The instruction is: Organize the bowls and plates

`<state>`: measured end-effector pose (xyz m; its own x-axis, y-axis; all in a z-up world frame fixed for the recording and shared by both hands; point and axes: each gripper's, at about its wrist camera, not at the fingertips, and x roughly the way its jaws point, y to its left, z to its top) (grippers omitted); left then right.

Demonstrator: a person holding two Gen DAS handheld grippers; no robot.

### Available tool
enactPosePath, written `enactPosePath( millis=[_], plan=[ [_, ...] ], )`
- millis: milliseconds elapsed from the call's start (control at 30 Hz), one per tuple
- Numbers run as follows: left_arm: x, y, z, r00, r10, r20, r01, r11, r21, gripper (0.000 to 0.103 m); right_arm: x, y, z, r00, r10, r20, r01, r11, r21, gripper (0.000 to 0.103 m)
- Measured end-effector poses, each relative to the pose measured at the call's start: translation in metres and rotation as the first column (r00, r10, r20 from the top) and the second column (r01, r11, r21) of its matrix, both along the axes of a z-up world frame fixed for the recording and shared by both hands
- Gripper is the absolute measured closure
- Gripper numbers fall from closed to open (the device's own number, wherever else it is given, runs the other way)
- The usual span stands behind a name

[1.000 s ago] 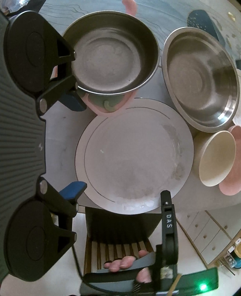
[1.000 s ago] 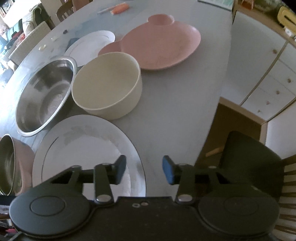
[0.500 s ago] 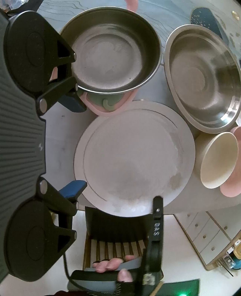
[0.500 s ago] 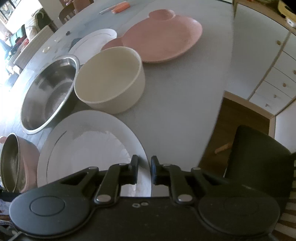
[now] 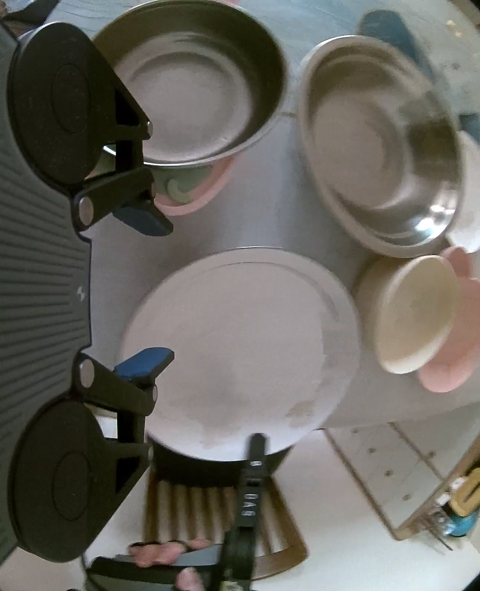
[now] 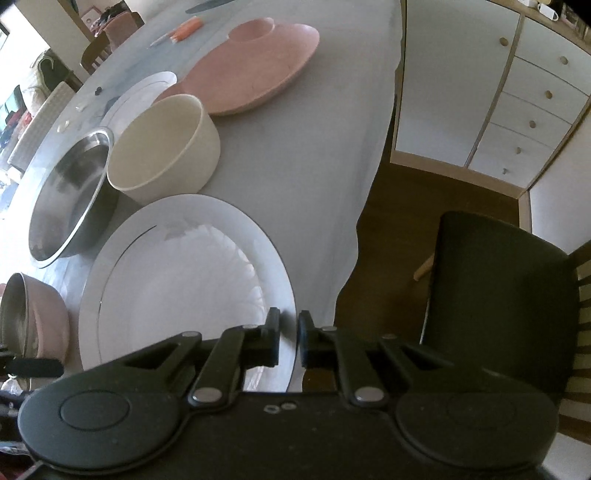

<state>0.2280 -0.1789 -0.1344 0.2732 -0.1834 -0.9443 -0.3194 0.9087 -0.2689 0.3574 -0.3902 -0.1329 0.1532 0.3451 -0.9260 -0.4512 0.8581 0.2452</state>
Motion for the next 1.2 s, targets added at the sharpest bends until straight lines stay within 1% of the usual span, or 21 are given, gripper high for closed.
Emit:
enactPosePath(
  millis=[33, 67, 100, 200, 333, 400, 467, 500, 567, 667, 733, 800, 933, 1033, 1067, 1100, 1133, 1167, 1200],
  plan=[
    [0.002, 0.000, 0.001, 1.000, 0.008, 0.019, -0.008, 1.000, 0.018, 0.037, 0.000, 0.001, 0.000, 1.000, -0.001, -0.003, 0.001, 1.000, 0.000, 0.089],
    [0.004, 0.000, 0.001, 0.999, 0.017, 0.034, -0.018, 0.999, 0.030, 0.037, 0.001, 0.002, 0.000, 1.000, 0.001, 0.001, -0.001, 1.000, -0.004, 0.084],
    [0.006, 0.001, 0.001, 0.999, 0.027, 0.047, -0.029, 0.999, 0.042, 0.037, 0.002, 0.004, 0.000, 1.000, 0.001, 0.010, 0.000, 1.000, -0.013, 0.082],
    [0.008, 0.002, 0.001, 0.998, 0.036, 0.060, -0.039, 0.997, 0.062, 0.037, 0.004, 0.007, -0.002, 1.000, -0.011, 0.010, 0.011, 1.000, -0.010, 0.082],
    [0.007, 0.003, 0.001, 0.998, 0.041, 0.057, -0.044, 0.998, 0.049, 0.038, 0.005, 0.011, -0.005, 1.000, -0.001, 0.010, 0.001, 1.000, -0.007, 0.082],
    [0.009, 0.004, 0.000, 0.997, 0.044, 0.056, -0.047, 0.998, 0.044, 0.040, 0.005, 0.014, -0.007, 1.000, 0.005, 0.004, -0.005, 1.000, -0.004, 0.079],
    [0.014, 0.008, -0.001, 0.996, 0.072, 0.044, -0.072, 0.997, 0.011, 0.040, 0.006, 0.016, -0.008, 1.000, 0.002, 0.002, -0.002, 1.000, -0.005, 0.078],
    [0.015, 0.013, -0.002, 0.995, 0.088, 0.036, -0.088, 0.996, -0.017, 0.040, 0.006, 0.015, -0.007, 1.000, 0.002, 0.004, -0.002, 1.000, -0.007, 0.082],
    [0.015, 0.022, -0.003, 0.993, 0.116, 0.015, -0.115, 0.992, -0.056, 0.040, 0.006, 0.017, -0.006, 1.000, -0.007, 0.023, 0.007, 1.000, -0.017, 0.083],
    [0.019, 0.028, -0.003, 0.991, 0.131, 0.004, -0.130, 0.988, -0.082, 0.040, 0.007, 0.010, -0.006, 0.999, -0.042, 0.017, 0.042, 0.999, 0.014, 0.088],
    [0.020, 0.027, -0.003, 0.992, 0.125, 0.003, -0.124, 0.990, -0.071, 0.040, 0.008, 0.003, -0.007, 0.998, -0.066, -0.002, 0.066, 0.997, 0.038, 0.088],
    [0.022, 0.023, -0.004, 0.994, 0.105, 0.011, -0.105, 0.993, -0.049, 0.040, 0.006, 0.000, -0.006, 0.998, -0.065, 0.012, 0.065, 0.997, 0.035, 0.089],
    [0.028, 0.015, -0.004, 0.997, 0.078, 0.027, -0.077, 0.997, -0.022, 0.040, 0.006, -0.010, -0.006, 0.995, -0.096, 0.026, 0.095, 0.995, 0.033, 0.090],
    [0.034, 0.011, -0.012, 0.997, 0.069, 0.018, -0.069, 0.998, -0.006, 0.040, 0.006, -0.017, -0.007, 0.994, -0.108, 0.005, 0.107, 0.993, 0.056, 0.091],
    [0.035, 0.010, -0.014, 0.998, 0.066, 0.019, -0.066, 0.998, 0.004, 0.044, 0.006, -0.018, -0.007, 0.994, -0.107, 0.002, 0.107, 0.993, 0.058, 0.091],
    [0.038, 0.008, -0.015, 0.998, 0.061, 0.029, -0.061, 0.998, 0.031, 0.047, 0.006, -0.018, -0.007, 0.994, -0.108, 0.000, 0.108, 0.992, 0.060, 0.090],
    [0.039, 0.007, -0.015, 0.998, 0.049, 0.045, -0.051, 0.998, 0.044, 0.048, 0.007, -0.018, -0.007, 0.994, -0.112, -0.005, 0.112, 0.992, 0.062, 0.090],
    [0.041, 0.008, -0.017, 0.998, 0.043, 0.053, -0.044, 0.999, 0.031, 0.053, 0.007, -0.018, -0.007, 0.993, -0.120, -0.011, 0.120, 0.991, 0.066, 0.090],
    [0.043, 0.010, -0.020, 0.998, 0.047, 0.051, -0.048, 0.999, 0.017, 0.060, 0.008, -0.019, -0.007, 0.992, -0.125, -0.016, 0.126, 0.990, 0.070, 0.090]
  ],
)
